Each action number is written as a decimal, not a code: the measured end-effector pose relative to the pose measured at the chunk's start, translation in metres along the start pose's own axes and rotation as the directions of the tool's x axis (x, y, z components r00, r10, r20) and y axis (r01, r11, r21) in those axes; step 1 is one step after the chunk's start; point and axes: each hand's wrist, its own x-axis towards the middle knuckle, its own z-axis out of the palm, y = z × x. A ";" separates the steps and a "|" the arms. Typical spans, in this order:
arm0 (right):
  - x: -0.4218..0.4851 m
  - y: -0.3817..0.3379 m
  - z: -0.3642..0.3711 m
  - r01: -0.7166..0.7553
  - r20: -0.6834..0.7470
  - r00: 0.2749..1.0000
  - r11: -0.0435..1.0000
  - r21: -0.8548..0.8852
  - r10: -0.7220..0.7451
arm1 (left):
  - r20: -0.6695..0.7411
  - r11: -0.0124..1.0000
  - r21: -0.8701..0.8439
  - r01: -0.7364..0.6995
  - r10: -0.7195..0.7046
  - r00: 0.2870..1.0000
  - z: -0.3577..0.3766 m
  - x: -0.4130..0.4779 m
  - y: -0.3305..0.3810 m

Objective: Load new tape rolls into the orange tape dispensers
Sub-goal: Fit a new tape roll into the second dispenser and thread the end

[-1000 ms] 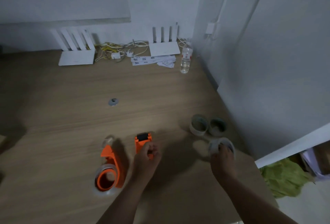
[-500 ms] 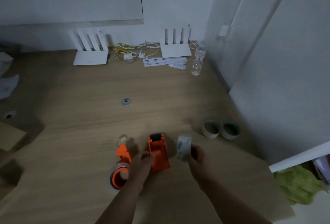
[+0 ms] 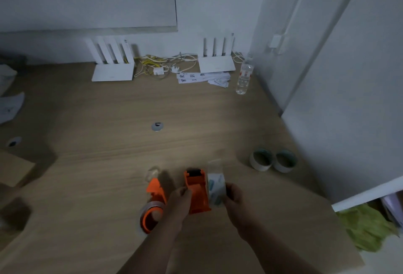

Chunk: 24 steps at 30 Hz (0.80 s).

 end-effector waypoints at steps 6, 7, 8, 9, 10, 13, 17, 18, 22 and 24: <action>0.001 -0.010 0.014 0.016 0.077 0.997 0.999 0.046 -0.020 | -0.040 0.982 0.026 -0.189 0.190 0.981 -0.016 -0.014 0.016; 0.001 -0.013 0.017 0.015 0.099 0.995 0.998 0.055 -0.021 | -0.033 0.979 0.035 -0.202 0.203 0.979 -0.018 -0.014 0.016; 0.002 -0.015 0.019 0.023 0.112 0.993 0.997 0.072 -0.031 | -0.027 0.977 0.038 -0.208 0.209 0.978 -0.020 -0.014 0.017; 0.003 -0.018 0.023 0.031 0.120 0.992 0.995 0.090 -0.042 | -0.031 0.977 0.037 -0.210 0.211 0.977 -0.022 -0.013 0.018; 0.003 -0.021 0.027 0.042 0.129 0.990 0.994 0.101 -0.055 | -0.037 0.978 0.025 -0.207 0.208 0.977 -0.025 -0.013 0.019; 0.005 -0.026 0.040 0.068 0.142 0.986 0.989 0.131 -0.086 | -0.039 0.973 -0.030 -0.227 0.226 0.973 -0.031 -0.015 0.022; 0.003 -0.037 0.060 0.115 0.148 0.980 0.984 0.137 -0.135 | -0.049 0.953 -0.154 -0.260 0.255 0.966 -0.036 -0.023 0.030; 0.002 -0.039 0.065 0.140 0.138 0.978 0.983 0.117 -0.155 | -0.046 0.947 -0.185 -0.264 0.260 0.964 -0.038 -0.022 0.030; 0.001 -0.042 0.078 0.231 0.082 0.969 0.973 0.030 -0.233 | -0.003 0.929 -0.207 -0.306 0.312 0.950 -0.046 -0.021 0.030; 0.000 -0.043 0.081 0.249 0.084 0.965 0.968 -0.003 -0.248 | 0.040 0.925 -0.210 -0.317 0.332 0.943 -0.049 -0.021 0.030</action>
